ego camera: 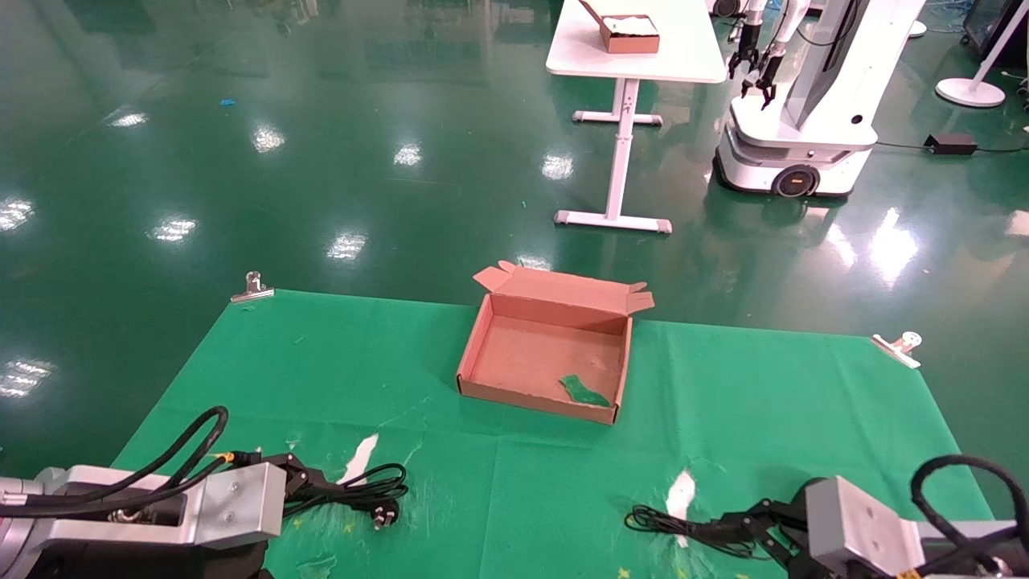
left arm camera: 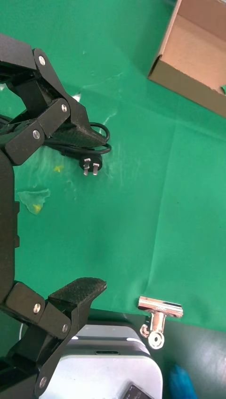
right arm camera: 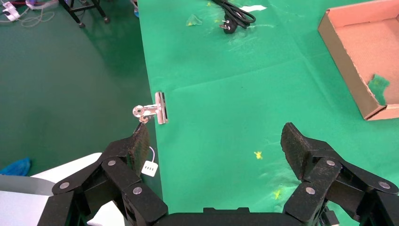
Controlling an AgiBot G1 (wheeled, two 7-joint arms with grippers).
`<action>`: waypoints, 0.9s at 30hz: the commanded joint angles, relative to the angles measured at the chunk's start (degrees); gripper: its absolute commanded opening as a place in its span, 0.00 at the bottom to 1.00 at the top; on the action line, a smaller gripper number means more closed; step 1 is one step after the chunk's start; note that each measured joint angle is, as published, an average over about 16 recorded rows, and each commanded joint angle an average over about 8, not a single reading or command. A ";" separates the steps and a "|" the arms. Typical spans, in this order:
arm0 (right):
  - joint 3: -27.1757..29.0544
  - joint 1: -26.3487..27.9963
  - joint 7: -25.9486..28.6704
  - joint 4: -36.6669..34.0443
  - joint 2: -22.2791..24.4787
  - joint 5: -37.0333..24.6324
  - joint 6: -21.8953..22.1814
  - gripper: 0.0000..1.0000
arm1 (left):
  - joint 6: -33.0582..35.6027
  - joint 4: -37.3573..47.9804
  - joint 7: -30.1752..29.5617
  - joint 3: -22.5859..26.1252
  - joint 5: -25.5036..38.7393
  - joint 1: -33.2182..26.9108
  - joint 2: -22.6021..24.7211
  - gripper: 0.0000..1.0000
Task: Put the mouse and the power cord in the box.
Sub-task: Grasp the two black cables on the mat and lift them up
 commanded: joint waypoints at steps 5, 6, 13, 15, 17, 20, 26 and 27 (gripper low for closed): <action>-0.31 0.23 -0.67 -0.82 -0.76 -0.18 -0.26 1.00 | -1.03 0.50 -2.38 2.45 6.31 -0.52 2.29 1.00; -0.33 0.19 -0.78 -0.87 -0.90 -0.20 -0.18 1.00 | -1.45 0.98 -3.56 3.20 8.22 -0.80 3.39 1.00; 0.18 -1.35 -1.45 -0.48 -1.17 0.72 1.37 1.00 | -4.93 8.45 -11.66 7.84 22.06 -5.13 12.37 1.00; 0.26 -1.75 -1.48 -0.32 -1.32 1.03 1.71 1.00 | -5.55 11.29 -12.65 8.91 24.94 -6.56 14.80 1.00; 0.30 -1.85 -1.42 -0.19 -1.51 1.23 1.87 1.00 | -6.12 14.10 -13.04 9.93 27.27 -7.69 17.01 1.00; 0.22 -1.59 -1.26 -0.14 -1.83 1.28 1.79 1.00 | -7.25 17.87 -12.68 11.44 30.22 -8.61 19.83 1.00; -0.08 -0.72 -0.77 -0.19 -2.52 1.19 1.32 1.00 | -11.46 25.07 -11.76 13.74 35.51 -9.35 24.22 1.00; -0.11 -0.61 -0.69 -0.19 -2.59 1.22 1.25 1.00 | -12.19 26.25 -11.68 13.99 36.24 -9.55 24.82 1.00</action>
